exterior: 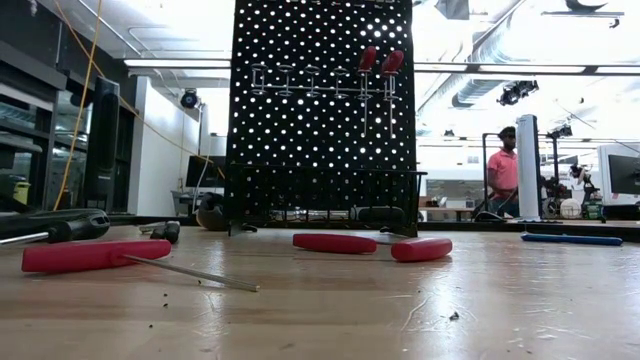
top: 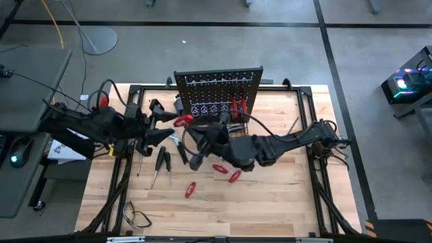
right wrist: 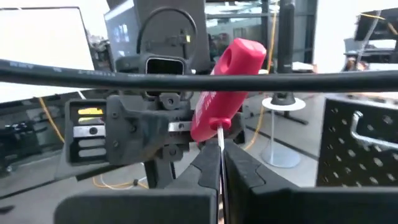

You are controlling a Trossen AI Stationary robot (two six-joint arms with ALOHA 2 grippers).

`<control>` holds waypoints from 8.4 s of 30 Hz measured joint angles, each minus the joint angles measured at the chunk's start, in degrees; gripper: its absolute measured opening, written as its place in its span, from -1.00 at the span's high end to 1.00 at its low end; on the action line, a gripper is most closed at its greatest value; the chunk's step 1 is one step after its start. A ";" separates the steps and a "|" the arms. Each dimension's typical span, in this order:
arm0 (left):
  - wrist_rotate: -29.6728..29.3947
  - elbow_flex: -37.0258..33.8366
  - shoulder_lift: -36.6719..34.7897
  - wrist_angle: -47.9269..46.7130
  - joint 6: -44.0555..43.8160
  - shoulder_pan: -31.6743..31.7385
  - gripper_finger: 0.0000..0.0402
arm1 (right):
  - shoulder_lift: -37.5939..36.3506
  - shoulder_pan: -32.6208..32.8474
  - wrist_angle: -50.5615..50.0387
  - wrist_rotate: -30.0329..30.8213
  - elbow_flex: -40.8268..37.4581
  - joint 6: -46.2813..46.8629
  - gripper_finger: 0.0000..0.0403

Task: Hang tools onto peg board
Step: Hang the red allen wrench on the peg board

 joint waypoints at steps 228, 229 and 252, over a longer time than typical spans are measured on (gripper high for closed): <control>13.86 6.17 38.51 -43.43 12.29 -13.13 0.30 | -2.55 10.12 -73.85 -7.58 -0.50 65.26 0.20; 13.84 7.13 40.20 -43.44 13.67 -13.18 0.30 | -2.54 10.23 -74.28 -7.54 -0.50 66.02 0.20; 15.19 15.96 62.11 -53.84 7.66 -12.25 0.82 | -2.56 10.83 -75.64 -7.43 -0.48 69.22 0.20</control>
